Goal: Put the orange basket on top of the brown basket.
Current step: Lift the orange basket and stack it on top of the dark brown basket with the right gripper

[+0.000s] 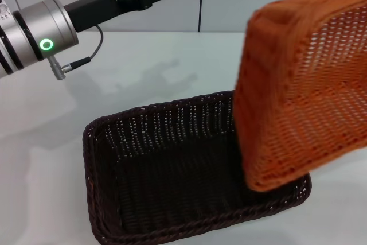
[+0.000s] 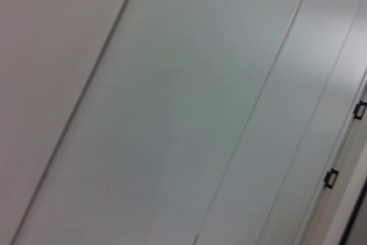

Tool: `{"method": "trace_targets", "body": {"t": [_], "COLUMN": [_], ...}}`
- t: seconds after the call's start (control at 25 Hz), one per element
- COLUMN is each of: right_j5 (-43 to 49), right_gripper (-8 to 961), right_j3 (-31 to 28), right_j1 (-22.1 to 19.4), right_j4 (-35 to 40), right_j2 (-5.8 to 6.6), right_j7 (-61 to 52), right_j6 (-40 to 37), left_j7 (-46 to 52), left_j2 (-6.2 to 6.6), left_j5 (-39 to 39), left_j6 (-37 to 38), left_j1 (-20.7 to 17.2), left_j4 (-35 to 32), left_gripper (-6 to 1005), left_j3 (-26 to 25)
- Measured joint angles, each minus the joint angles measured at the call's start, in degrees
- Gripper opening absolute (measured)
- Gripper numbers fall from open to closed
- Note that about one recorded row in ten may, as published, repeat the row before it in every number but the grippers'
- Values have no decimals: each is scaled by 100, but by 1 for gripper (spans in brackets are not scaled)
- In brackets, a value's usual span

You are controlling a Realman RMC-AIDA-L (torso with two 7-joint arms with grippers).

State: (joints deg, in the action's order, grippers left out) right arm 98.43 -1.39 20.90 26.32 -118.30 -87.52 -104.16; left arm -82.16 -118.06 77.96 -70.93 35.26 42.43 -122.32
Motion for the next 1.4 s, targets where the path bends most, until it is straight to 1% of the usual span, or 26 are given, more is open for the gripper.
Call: {"method": "trace_targets", "body": {"t": [0.12, 0.16, 0.2, 0.28, 0.32, 0.36, 0.44, 0.48, 0.52, 0.56, 0.6, 0.64, 0.72, 0.76, 1.0, 1.04, 1.08, 1.16, 1.4], "right_j5": [-22, -31, -31, -29, -22, 5, 16, 16, 20, 26, 26, 31, 31, 32, 35, 36, 36, 36, 37], "right_gripper": [178, 182, 185, 192, 195, 198, 205, 208, 211, 215, 218, 221, 228, 231, 251, 254, 257, 264, 283], "right_j3": [-8, -2, -2, 30, 42, 61, 111, 111, 155, 267, 267, 395, 470, 623, 940, 1148, 1148, 1400, 1450], "right_j1": [4, -3, -3, -5, -4, -12, -45, -45, -63, -102, -102, -122, -126, -128, -129, -104, -104, -54, -101], "right_j4": [-484, -780, -780, -1089, -1232, -1559, -1859, -1859, -2016, -2341, -2341, -2613, -2721, -2862, -3045, -3086, -3086, -3096, -3068], "right_j2": [-15, -17, -17, -33, -36, -39, -47, -47, -48, -55, -55, -60, -63, -68, -83, -85, -85, -81, -64], "right_j7": [284, 489, 489, 734, 845, 1076, 1324, 1324, 1469, 1802, 1802, 2098, 2210, 2349, 2483, 2524, 2524, 2537, 2510], "right_j6": [2, -5, -5, -27, -35, -43, -49, -49, -52, -50, -50, -31, -16, 12, 238, 342, 342, 400, 383], "left_j7": [-50, -85, -85, -85, -106, -177, -182, -182, -190, -221, -221, -237, -274, -284, -327, -327, -327, -328, -327], "left_j2": [0, 5, 5, 5, 6, 6, 5, 5, 4, -1, -1, -5, -12, -13, -31, -31, -33, -36, -41], "left_j5": [1, 1, 1, 1, 0, 0, 0, 0, 0, 0, 0, 1, 0, 0, -31, -31, -54, -59, -136], "left_j6": [86, 168, 168, 168, 213, 316, 338, 338, 350, 352, 352, 354, 359, 360, 341, 341, 313, 299, 273], "left_j1": [7, 12, 12, 12, 29, 142, 177, 177, 201, 223, 223, 234, 283, 305, 324, 324, 323, 313, 258], "left_j4": [-3, -4, -4, -4, -3, -98, -136, -136, -168, -207, -207, -229, -312, -350, -424, -424, -445, -448, -448], "left_gripper": [827, 827, 827, 827, 827, 827, 827, 827, 827, 827, 827, 827, 827, 827, 827, 827, 827, 827, 827], "left_j3": [-20, -56, -56, -56, -62, -50, -32, -32, -22, -20, -20, -19, -19, -19, -11, -11, -9, -5, -1]}}
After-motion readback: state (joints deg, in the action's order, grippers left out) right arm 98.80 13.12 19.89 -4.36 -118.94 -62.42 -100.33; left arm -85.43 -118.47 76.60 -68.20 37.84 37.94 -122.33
